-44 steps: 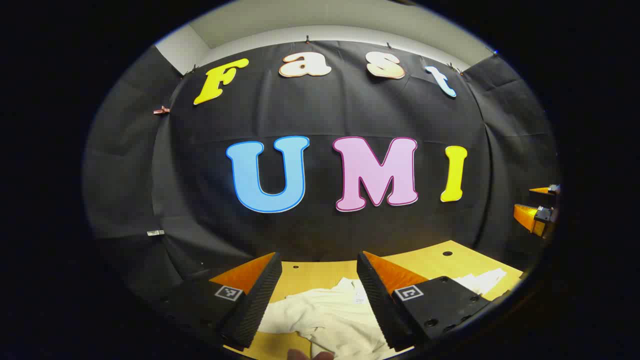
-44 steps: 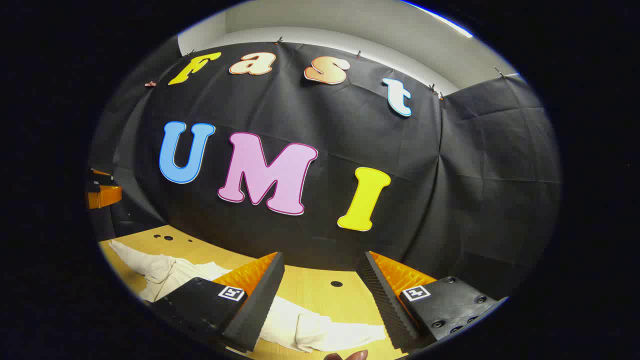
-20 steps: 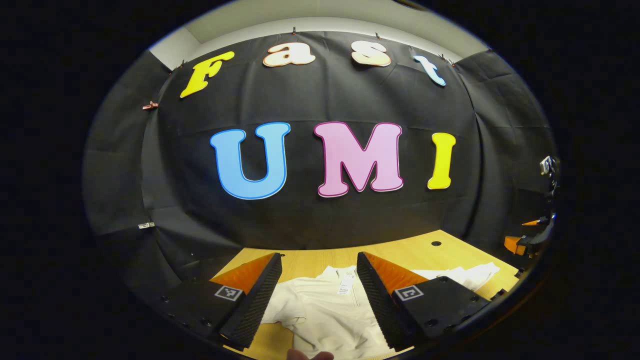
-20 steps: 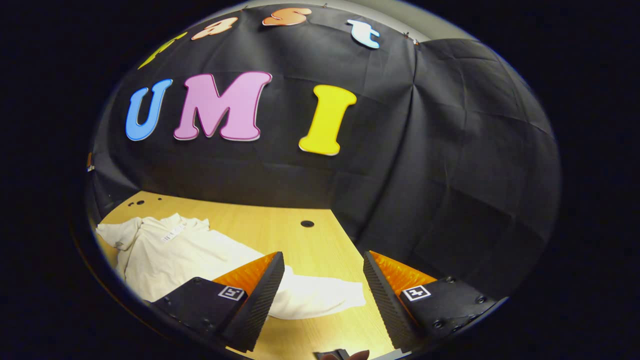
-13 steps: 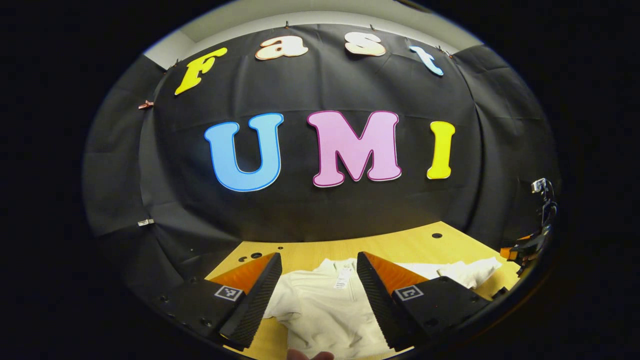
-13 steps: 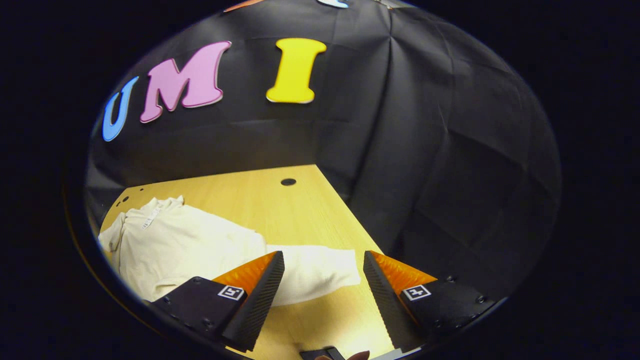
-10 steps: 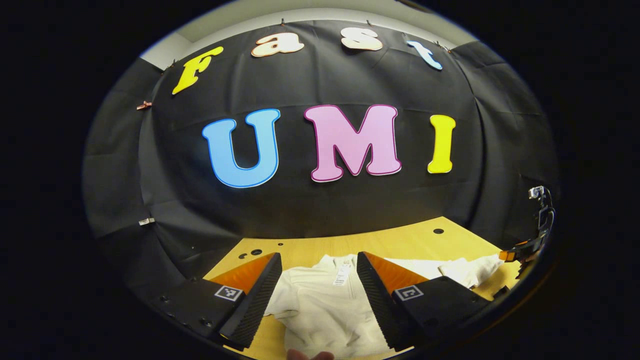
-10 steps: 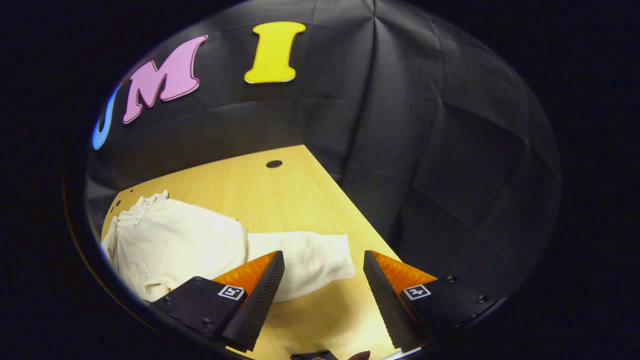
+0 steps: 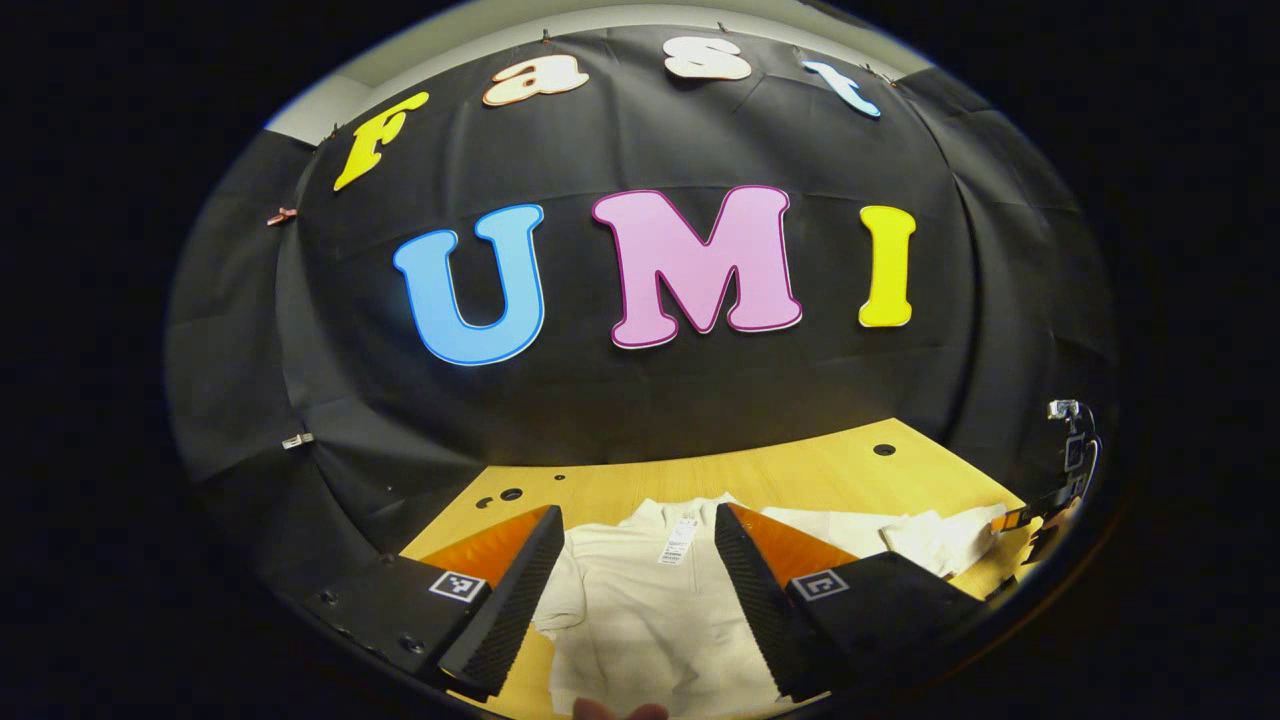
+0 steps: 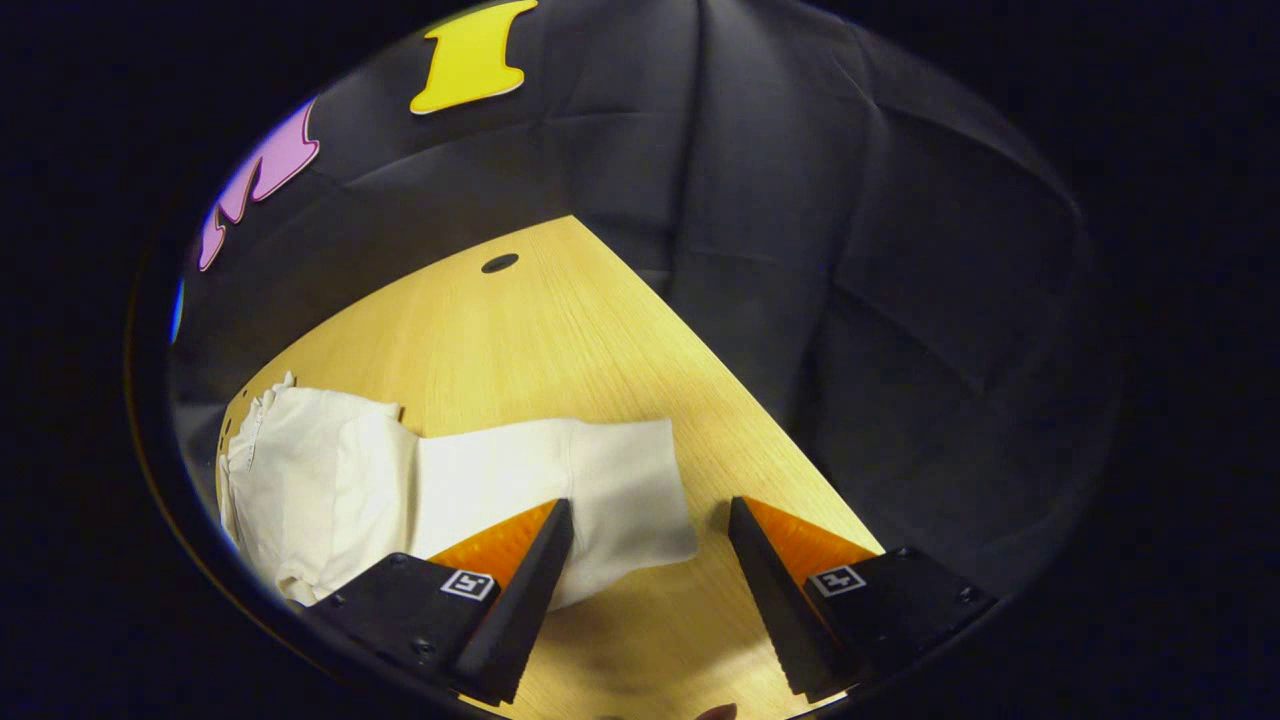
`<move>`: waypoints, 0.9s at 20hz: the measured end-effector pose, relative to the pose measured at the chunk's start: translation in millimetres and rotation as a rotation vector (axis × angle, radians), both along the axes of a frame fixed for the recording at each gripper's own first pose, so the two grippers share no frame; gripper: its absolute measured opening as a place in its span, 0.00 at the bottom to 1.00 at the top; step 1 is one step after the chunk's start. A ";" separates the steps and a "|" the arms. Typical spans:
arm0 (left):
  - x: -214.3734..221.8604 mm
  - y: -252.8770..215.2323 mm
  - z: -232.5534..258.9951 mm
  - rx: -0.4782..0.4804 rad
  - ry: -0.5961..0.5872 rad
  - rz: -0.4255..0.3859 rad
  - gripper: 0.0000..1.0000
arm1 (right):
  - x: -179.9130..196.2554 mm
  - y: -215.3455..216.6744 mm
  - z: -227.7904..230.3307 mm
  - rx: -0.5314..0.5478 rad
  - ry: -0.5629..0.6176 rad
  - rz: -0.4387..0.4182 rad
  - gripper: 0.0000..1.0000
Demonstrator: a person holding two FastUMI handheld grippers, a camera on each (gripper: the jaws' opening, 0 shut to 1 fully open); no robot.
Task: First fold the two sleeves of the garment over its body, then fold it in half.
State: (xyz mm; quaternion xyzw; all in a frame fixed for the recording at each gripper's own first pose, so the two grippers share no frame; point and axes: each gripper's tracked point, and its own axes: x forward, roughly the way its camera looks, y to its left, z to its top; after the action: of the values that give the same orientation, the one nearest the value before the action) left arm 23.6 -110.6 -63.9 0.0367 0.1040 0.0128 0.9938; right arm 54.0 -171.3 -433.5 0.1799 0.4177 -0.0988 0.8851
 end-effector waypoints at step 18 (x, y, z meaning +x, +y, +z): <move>-0.5 16.6 -5.7 -0.030 0.002 -0.034 0.98 | -5.3 1.4 36.7 0.031 -0.101 -0.075 0.12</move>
State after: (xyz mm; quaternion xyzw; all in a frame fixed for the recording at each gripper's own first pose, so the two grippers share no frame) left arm 23.1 -94.0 -69.6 0.0234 0.1043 -0.0056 0.9943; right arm 48.7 -169.9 -396.8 0.2138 0.3671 -0.1160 0.8978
